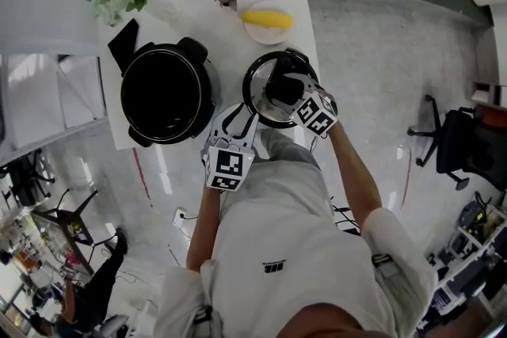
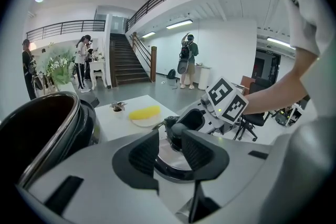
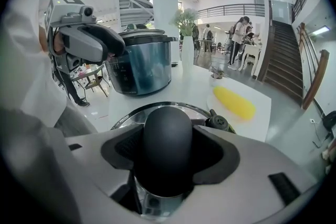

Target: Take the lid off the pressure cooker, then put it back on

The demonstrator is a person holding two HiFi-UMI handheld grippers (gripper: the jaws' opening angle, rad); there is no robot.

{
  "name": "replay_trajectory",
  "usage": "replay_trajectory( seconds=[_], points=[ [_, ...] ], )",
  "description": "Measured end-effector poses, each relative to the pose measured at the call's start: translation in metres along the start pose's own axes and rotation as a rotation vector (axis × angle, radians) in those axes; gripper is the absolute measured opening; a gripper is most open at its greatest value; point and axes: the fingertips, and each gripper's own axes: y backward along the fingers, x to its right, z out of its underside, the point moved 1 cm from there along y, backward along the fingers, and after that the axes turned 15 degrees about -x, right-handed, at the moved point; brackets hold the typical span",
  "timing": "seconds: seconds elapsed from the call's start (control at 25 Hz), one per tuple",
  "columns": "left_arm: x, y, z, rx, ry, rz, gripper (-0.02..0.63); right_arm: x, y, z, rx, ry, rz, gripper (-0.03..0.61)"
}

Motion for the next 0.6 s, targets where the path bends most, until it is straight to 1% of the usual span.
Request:
replay_trajectory(
  seconds=[0.16, 0.32, 0.6],
  points=[
    [0.0010, -0.0012, 0.0051, -0.021, 0.006, 0.003, 0.149, 0.0020, -0.0051, 0.0009, -0.013, 0.024, 0.018, 0.278],
    [0.0025, -0.0013, 0.0042, -0.017, 0.000, 0.004, 0.149, 0.0025, -0.0088, 0.0039, -0.034, 0.048, 0.039, 0.278],
    [0.0057, -0.0028, 0.0079, -0.036, -0.003, 0.012, 0.149, 0.0019, -0.0102, 0.0036, -0.042, 0.044, 0.027, 0.278]
  ],
)
